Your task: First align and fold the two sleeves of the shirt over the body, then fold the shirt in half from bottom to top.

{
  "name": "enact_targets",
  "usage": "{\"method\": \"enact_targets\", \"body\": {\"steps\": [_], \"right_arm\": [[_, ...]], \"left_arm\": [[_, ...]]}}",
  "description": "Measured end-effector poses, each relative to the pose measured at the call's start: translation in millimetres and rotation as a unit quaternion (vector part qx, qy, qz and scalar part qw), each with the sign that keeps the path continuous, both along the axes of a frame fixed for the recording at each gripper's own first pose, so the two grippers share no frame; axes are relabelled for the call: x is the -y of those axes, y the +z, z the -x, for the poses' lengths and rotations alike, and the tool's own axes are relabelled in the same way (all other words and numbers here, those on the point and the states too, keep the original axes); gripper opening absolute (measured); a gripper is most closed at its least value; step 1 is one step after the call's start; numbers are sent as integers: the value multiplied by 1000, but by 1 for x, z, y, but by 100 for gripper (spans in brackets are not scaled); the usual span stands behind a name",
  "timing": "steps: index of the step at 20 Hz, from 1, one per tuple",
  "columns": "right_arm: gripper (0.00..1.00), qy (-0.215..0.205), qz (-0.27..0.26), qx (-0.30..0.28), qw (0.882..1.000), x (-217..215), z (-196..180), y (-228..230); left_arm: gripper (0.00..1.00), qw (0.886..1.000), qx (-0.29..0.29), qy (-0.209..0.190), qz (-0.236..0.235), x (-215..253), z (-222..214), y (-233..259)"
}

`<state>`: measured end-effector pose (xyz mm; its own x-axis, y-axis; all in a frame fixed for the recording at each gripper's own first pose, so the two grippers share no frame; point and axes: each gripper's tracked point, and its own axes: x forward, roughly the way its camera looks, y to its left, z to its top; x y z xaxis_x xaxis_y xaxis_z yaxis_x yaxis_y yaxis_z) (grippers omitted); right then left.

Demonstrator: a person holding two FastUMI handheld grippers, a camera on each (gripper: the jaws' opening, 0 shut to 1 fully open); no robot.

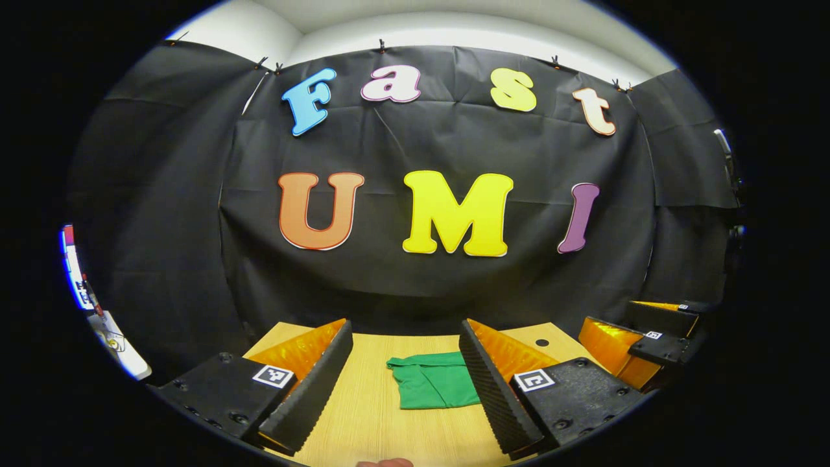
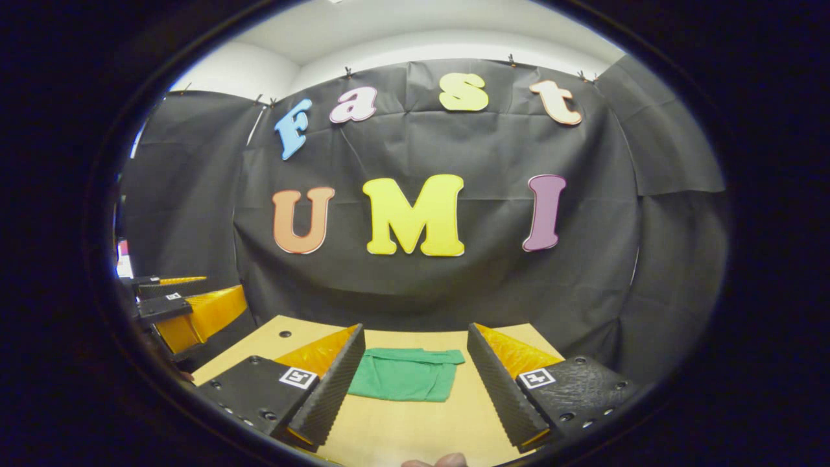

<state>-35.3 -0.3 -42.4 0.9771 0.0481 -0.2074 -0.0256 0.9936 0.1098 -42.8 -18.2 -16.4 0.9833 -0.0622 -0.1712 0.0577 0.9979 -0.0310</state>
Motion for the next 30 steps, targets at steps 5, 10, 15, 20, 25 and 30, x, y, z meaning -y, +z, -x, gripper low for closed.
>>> {"method": "enact_targets", "body": {"steps": [5, 10, 15, 20, 25, 30], "right_arm": [[97, 0, 23, 25, 999, 12, 11, 24], [97, 9, 25, 35, 999, 15, 12, 29], [97, 3, 11, 25, 1000, 23, 3, 24], [97, 23, 10, 16, 1000, 14, -4, 27], [97, 25, 8, 15, 1000, 17, 1, 28], [97, 3, 5, 25, 1000, 31, 2, 35]], "left_arm": [[100, 1000, 3, 6, 8, 7, 14, 16], [100, 1000, 8, 17, -2, 11, 14, 25], [100, 1000, 0, 17, -5, 18, 9, 20], [100, 999, 5, 32, -4, 19, 9, 25], [100, 1000, 13, 27, -5, 23, 6, 29], [100, 999, 30, 25, -14, 34, 5, 36]]}}
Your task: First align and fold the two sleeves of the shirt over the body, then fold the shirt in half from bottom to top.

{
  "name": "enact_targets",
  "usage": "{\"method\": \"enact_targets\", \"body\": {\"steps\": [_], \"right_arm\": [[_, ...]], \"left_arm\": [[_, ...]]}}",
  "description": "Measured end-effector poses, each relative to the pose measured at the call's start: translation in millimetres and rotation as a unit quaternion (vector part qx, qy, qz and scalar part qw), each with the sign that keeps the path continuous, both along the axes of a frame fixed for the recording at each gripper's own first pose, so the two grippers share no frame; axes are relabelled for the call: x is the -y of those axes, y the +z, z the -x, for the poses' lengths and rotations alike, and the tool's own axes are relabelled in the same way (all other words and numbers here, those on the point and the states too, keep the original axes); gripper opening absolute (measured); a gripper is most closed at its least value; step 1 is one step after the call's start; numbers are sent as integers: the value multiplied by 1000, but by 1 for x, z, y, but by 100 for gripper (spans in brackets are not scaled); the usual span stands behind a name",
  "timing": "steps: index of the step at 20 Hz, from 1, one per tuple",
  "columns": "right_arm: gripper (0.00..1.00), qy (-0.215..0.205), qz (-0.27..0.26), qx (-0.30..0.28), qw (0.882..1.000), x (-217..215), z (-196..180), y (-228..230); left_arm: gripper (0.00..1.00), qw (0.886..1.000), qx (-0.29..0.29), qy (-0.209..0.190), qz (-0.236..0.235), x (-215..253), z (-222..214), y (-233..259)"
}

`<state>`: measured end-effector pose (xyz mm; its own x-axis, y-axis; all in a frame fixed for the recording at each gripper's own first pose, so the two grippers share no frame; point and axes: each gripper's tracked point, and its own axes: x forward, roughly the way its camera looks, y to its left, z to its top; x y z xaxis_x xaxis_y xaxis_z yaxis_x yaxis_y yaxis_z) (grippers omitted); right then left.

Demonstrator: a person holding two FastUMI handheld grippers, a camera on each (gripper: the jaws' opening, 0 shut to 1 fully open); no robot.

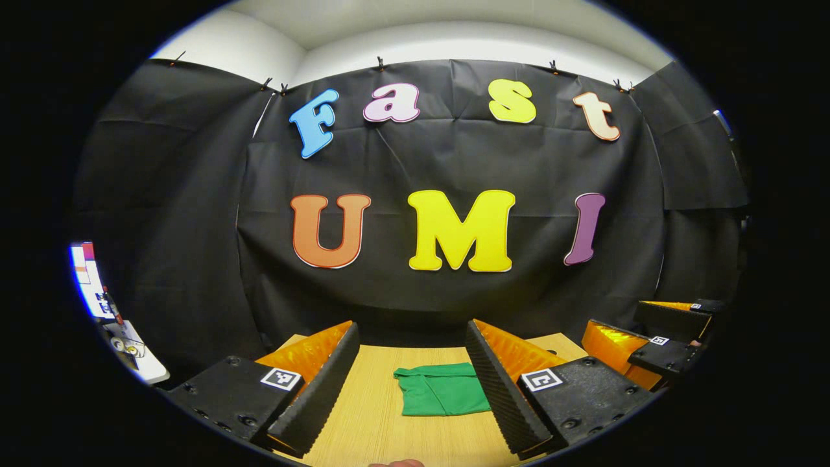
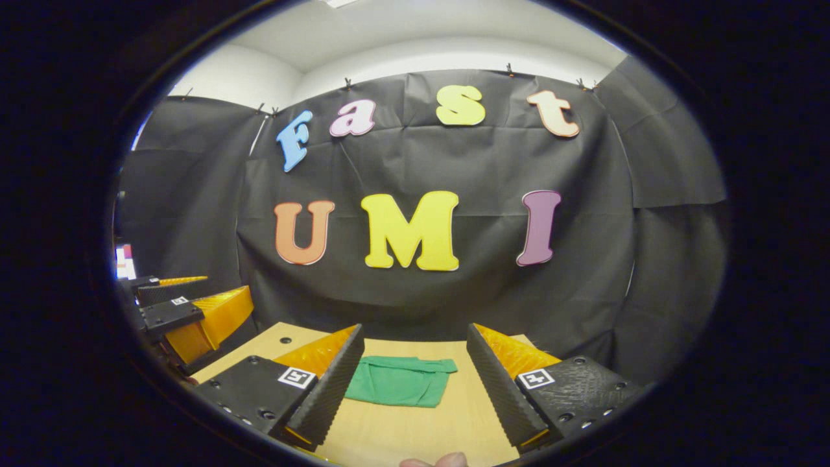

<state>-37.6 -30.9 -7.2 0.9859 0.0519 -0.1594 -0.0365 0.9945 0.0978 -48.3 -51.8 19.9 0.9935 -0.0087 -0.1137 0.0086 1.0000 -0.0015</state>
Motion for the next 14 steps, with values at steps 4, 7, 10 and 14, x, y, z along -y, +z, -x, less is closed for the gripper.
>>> {"method": "enact_targets", "body": {"steps": [4, 7, 10, 14], "right_arm": [[97, 3, 4, -6, 1000, 4, 2, -3], [97, 0, 2, -8, 1000, 8, 0, -4], [98, 1, -1, -6, 1000, 9, 1, -5], [97, 5, 3, 0, 1000, 11, 5, -4]], "left_arm": [[100, 1000, -1, 3, -4, 3, 1, -3], [100, 1000, 1, 2, -2, 8, 1, -2], [100, 1000, -2, 7, -6, 8, 4, -4], [100, 1000, -3, 11, -9, 8, 11, -5]]}}
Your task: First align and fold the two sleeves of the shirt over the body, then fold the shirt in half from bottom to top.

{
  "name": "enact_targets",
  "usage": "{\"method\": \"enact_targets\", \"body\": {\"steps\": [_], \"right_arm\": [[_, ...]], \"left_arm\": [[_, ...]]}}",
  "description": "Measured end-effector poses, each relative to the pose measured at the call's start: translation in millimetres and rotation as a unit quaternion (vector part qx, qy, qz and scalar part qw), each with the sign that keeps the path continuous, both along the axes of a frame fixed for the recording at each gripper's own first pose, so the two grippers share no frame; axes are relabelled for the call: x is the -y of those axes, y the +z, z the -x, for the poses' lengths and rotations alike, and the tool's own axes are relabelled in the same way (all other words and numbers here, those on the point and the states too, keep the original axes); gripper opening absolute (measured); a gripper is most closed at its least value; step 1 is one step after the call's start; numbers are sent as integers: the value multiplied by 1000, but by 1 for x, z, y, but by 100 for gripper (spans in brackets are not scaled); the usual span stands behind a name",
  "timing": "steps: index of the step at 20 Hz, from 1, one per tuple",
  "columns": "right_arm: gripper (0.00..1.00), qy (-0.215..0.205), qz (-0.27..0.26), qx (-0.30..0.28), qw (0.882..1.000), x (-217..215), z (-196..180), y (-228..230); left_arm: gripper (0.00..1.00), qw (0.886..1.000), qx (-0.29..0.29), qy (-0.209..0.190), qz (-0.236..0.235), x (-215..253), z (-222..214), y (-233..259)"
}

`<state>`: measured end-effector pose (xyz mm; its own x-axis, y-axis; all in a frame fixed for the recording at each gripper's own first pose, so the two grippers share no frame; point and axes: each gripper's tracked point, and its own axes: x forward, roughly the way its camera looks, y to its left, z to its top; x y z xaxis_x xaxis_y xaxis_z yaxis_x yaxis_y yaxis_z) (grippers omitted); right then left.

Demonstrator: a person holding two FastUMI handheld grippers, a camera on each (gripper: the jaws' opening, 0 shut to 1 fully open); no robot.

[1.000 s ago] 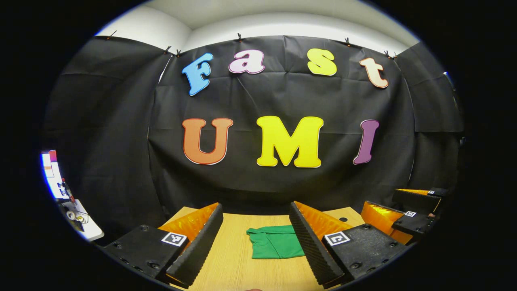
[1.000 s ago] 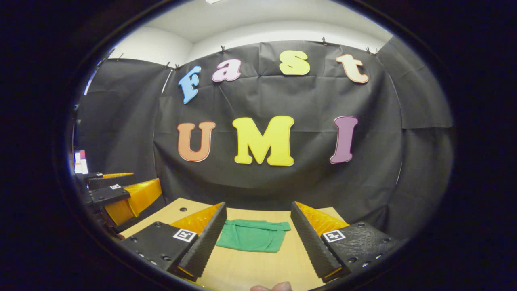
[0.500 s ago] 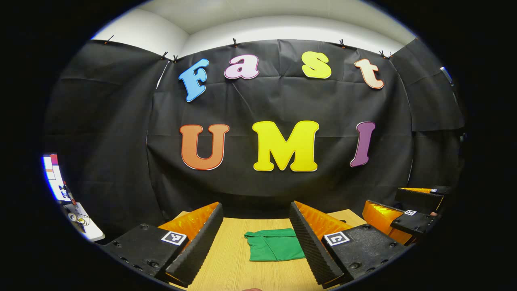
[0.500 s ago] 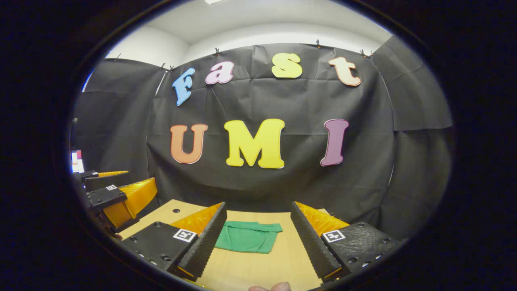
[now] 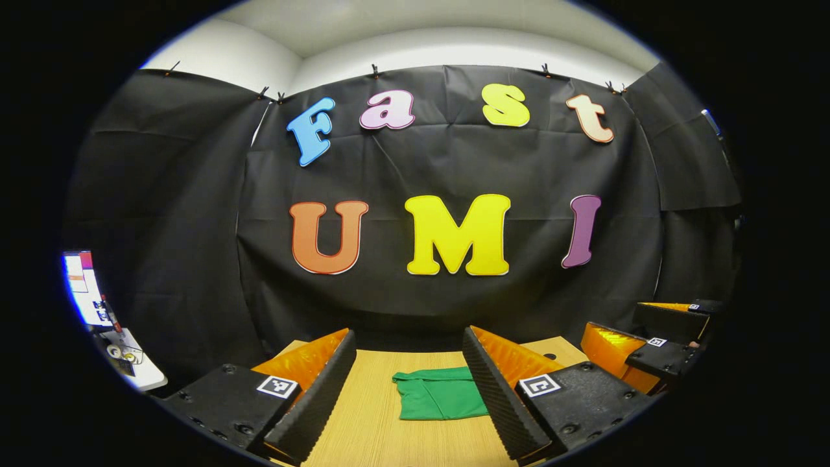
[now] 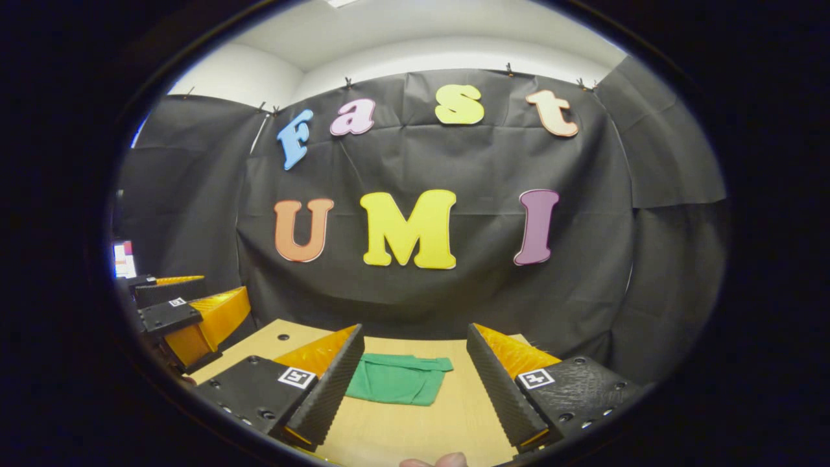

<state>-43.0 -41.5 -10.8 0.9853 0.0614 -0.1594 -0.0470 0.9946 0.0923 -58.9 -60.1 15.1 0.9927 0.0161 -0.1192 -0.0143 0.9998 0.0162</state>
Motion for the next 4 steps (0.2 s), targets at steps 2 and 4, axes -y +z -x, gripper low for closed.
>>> {"method": "enact_targets", "body": {"steps": [2, 4], "right_arm": [[97, 0, -2, 0, 1000, 0, 0, -2], [97, -1, -2, -2, 1000, 2, 1, -3]], "left_arm": [[100, 1000, 2, -1, -4, 2, 1, 2], [100, 1000, 2, -3, -5, 4, 1, 2]]}}
